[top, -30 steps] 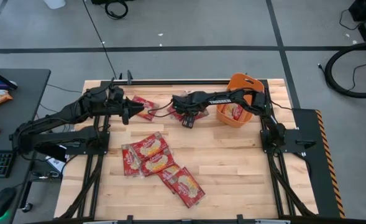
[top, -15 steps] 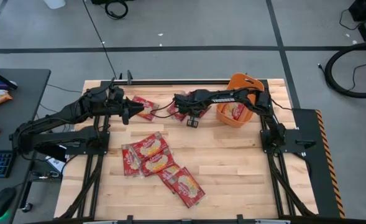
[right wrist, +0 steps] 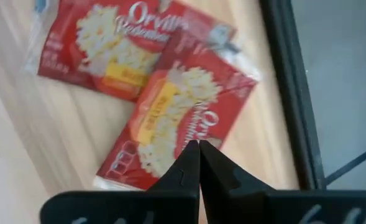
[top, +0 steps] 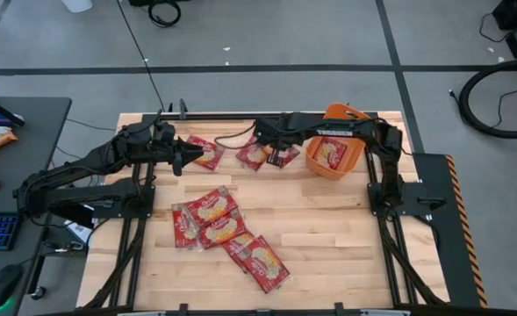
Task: Sort popcorn bags into baskets
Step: Stack the red popcorn on the orange bin
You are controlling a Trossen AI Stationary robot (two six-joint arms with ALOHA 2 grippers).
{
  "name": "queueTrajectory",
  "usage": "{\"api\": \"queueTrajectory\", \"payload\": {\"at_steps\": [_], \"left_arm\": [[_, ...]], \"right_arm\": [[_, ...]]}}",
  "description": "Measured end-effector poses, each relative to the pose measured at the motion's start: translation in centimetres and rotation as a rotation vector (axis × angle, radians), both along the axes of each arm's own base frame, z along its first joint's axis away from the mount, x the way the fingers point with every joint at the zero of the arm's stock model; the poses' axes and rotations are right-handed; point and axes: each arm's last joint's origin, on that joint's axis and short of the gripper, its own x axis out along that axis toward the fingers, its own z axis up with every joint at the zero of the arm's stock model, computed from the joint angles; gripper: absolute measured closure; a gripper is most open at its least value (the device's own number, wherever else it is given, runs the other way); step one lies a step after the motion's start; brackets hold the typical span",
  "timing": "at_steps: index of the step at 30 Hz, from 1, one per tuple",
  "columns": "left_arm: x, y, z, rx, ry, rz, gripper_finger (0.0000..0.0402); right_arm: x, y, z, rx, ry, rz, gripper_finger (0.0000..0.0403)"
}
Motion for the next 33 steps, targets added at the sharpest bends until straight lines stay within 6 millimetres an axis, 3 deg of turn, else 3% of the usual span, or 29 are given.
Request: {"api": "queueTrajectory", "payload": {"at_steps": [5, 9, 14, 17, 21, 26, 33], "left_arm": [[0.0, 0.0, 0.0, 0.0, 0.0, 0.0, 0.0255], [0.0, 0.0, 0.0, 0.01, 0.003, -0.002, 0.0255], [0.0, 0.0, 0.0, 0.01, 0.003, -0.002, 0.0255], [0.0, 0.0, 0.0, 0.009, 0.002, -0.002, 0.0255], [0.0, 0.0, 0.0, 0.002, 0.003, -0.001, 0.0255], [0.0, 0.0, -0.1, -0.005, 0.005, -0.002, 0.0255], [0.0, 0.0, -0.1, -0.007, 0.013, 0.005, 0.0255]], "right_arm": [[-0.7, -1.2, 1.0, 0.043, -0.064, -0.049, 0.0389], [-1.1, -2.5, 0.9, 0.148, -0.122, -0.091, 0.0357], [-1.2, -3.1, 1.0, 0.155, -0.143, -0.095, 0.0304], [-0.9, -3.6, 0.4, 0.163, -0.17, -0.114, 0.0268], [-1.6, -5.9, -0.4, 0.35, -0.252, -0.176, 0.0237], [-3.0, -8.4, -1.5, 0.376, -0.215, -0.253, 0.0232], [-4.4, -11.2, -3.8, 0.557, -0.224, -0.286, 0.0218]]}}
